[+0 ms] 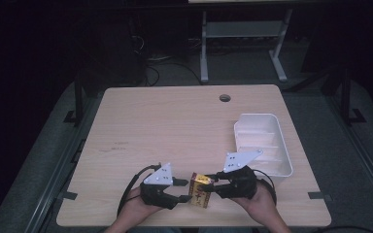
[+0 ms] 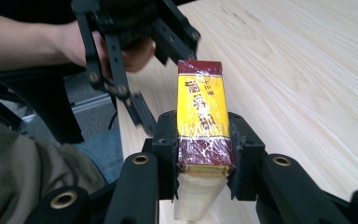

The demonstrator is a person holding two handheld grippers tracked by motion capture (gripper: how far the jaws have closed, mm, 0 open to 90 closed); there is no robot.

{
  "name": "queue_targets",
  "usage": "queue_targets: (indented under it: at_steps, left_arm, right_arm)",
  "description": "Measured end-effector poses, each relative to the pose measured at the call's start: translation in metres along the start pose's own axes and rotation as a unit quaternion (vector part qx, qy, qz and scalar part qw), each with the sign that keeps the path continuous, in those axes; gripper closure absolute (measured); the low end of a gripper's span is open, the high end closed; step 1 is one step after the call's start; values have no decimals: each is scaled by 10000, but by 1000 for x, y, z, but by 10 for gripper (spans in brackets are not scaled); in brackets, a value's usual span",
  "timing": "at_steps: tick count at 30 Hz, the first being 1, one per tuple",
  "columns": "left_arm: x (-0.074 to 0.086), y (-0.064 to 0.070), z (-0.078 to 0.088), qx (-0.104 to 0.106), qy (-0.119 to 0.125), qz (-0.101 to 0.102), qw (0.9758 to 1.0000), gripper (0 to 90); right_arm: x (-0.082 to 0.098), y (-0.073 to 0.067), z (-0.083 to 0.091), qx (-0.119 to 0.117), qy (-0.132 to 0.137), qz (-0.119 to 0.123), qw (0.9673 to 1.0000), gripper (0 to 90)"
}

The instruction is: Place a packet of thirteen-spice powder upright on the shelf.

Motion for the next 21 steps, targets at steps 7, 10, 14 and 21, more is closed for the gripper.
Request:
queue_targets:
  at_steps: [7,10,14,21]
  left_arm:
    - [8,-13,19,-336,102,192,9992,443]
    - [12,-21,27,-524,109,280,9982,420]
    - [19,-31,35,-724,131,465,9962,390]
    - [28,-43,46,-975,125,666,9929,363]
  right_arm:
    - [-8,10,10,-53,-329,217,9992,679]
    - [-17,14,17,-94,-511,438,9977,679]
    - [-28,18,26,-62,-643,621,9960,679]
    - [-42,32,49,53,-677,845,9941,679]
Point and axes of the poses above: each handheld gripper's, and its own axes: z roughly backward along the jaws, x roughly out of its underside, y roughly to its right, the point moved 3 cm from there along -z, roughly forward along the jaws, and after that the axes turned 7 degrees about -z, right-handed, at the moved point
